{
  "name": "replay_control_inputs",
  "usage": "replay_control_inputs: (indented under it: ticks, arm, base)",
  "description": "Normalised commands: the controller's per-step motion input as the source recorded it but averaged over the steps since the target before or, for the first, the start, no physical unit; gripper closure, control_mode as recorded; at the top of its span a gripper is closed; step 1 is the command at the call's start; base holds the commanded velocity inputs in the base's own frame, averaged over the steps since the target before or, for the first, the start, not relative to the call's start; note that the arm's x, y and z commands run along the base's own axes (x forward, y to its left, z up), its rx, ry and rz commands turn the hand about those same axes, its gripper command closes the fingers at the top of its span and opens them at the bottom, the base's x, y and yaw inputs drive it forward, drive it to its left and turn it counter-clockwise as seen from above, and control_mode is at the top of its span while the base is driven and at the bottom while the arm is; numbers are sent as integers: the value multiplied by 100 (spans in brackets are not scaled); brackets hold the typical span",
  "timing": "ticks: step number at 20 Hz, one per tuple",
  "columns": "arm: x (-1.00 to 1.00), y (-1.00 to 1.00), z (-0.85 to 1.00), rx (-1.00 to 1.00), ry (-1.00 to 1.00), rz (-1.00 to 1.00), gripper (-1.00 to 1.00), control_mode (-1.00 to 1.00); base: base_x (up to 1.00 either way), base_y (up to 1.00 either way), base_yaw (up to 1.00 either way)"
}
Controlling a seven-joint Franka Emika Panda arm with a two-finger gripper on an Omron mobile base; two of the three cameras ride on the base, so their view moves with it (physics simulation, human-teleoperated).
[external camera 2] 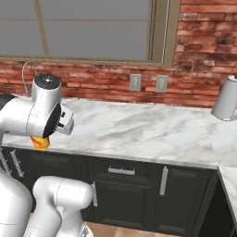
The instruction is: Pick the cup and bowl from the counter and place them on the counter next to the sink.
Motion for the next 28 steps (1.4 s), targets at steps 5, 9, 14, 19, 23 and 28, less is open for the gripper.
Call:
replay_control_inputs:
  ticks: [5, 9, 14, 19, 23, 28]
  arm:
    - [0, 0, 0, 0, 0, 0, 100, 100]
    - [0, 0, 0, 0, 0, 0, 100, 100]
    - [0, 0, 0, 0, 0, 0, 100, 100]
    - [0, 0, 0, 0, 0, 0, 100, 100]
    - [0, 0, 0, 0, 0, 0, 100, 100]
    - [0, 0, 0, 0, 0, 0, 100, 100]
  base:
    - [70, 39, -15]
    - [45, 47, -2]
    - [33, 39, 0]
    - [62, 7, -3]
    - [69, 14, -14]
    - [29, 15, -7]
